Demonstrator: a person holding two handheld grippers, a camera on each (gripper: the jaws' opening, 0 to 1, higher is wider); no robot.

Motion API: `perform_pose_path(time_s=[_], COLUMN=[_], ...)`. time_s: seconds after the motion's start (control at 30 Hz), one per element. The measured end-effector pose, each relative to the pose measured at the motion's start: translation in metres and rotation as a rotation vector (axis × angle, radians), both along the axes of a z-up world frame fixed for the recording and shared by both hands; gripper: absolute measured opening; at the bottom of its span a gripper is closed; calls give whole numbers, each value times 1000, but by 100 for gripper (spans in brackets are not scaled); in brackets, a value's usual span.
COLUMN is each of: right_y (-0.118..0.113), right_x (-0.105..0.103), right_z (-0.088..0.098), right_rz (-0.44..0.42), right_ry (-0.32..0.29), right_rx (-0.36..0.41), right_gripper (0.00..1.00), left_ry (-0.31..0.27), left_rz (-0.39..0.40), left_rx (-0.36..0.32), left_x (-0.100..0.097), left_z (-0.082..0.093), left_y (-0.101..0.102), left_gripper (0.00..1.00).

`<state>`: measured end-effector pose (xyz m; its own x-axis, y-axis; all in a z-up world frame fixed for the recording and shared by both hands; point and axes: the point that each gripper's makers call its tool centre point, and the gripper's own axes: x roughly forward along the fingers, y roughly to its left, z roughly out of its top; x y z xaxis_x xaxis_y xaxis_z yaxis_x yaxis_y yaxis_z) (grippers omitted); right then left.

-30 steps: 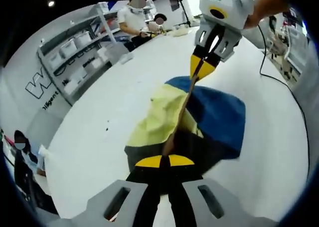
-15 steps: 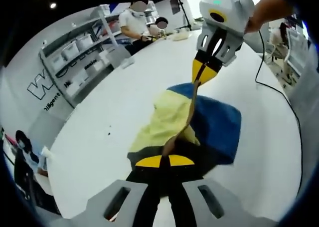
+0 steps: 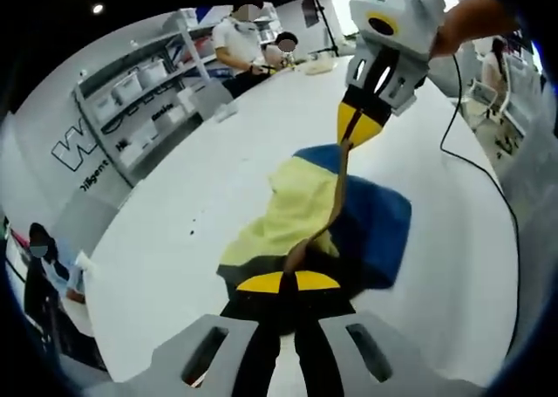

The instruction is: Fold the garment on the visible template until the final outline fits inside the template.

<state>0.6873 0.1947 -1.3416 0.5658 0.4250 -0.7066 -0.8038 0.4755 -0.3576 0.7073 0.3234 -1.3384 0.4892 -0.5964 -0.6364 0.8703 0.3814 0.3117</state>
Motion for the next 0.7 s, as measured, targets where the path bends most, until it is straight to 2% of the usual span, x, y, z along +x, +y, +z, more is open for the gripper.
perform_pose_path(time_s=[0.3, 0.7], right_y=[4, -1], right_x=[-6, -15], right_z=[4, 23], right_rz=[1, -16], right_ry=[0, -17], right_rx=[6, 31], right_gripper=[0, 0], left_ry=[-5, 13], left_rz=[14, 23], left_rx=[-2, -26], left_x=[-6, -16], left_z=[6, 19], left_y=[4, 4], left_gripper=[10, 10])
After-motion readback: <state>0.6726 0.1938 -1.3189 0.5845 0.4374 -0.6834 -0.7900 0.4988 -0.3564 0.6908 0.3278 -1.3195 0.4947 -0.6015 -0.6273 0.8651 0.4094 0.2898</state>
